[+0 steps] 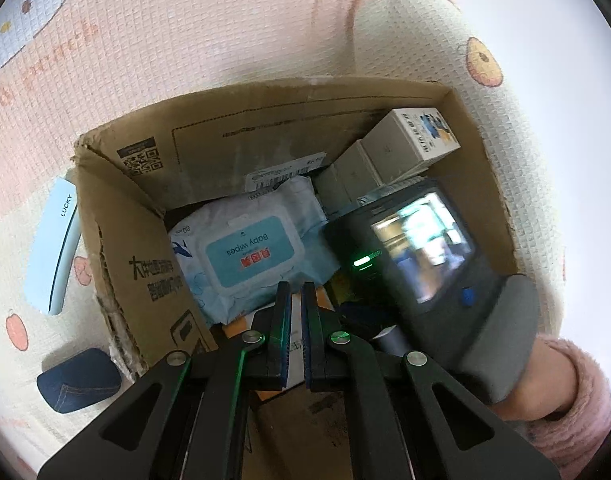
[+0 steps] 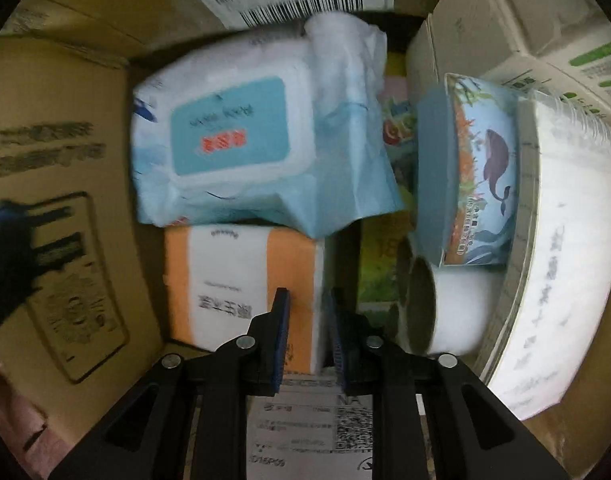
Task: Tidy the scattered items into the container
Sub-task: 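Move both grippers from the box to the dark blue denim glasses case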
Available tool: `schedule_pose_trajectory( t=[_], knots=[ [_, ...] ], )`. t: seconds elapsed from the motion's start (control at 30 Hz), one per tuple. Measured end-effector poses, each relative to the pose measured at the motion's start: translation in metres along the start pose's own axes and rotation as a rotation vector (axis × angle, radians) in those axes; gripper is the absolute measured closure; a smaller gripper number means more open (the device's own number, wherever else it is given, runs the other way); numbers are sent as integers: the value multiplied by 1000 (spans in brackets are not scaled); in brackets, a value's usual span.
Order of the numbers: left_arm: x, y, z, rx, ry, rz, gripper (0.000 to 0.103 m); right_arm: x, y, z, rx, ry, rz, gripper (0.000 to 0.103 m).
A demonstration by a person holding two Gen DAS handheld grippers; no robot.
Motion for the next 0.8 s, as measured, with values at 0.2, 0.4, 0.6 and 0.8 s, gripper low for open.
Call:
schedule_pose_trajectory(
  t=[0.2, 0.4, 0.6, 0.8],
  knots=[
    [-7, -1, 20, -6, -36, -34, 98, -4, -3, 15, -58, -43, -16, 88],
    [-21, -2, 53, -61, -94, -54, 83, -34, -30, 77, 22, -274, -215, 87],
    [-33, -10, 91, -84, -175, -120, 63, -80, -27, 140, 24, -479, -371, 85],
    [-48, -3, 122, -101, -212, -188, 58, -105, -6, 179, -64, -615, -399, 46]
  ],
)
Point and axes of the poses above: each gripper's, at about its wrist camera, not at the fingertips, and z roughly against the way its jaws point, y to its left, x to its top, the point moved 7 cm from there along -z, roughly the way its jaws point, and after that the axes turned 10 degrees about -x, right-handed, at the moved point
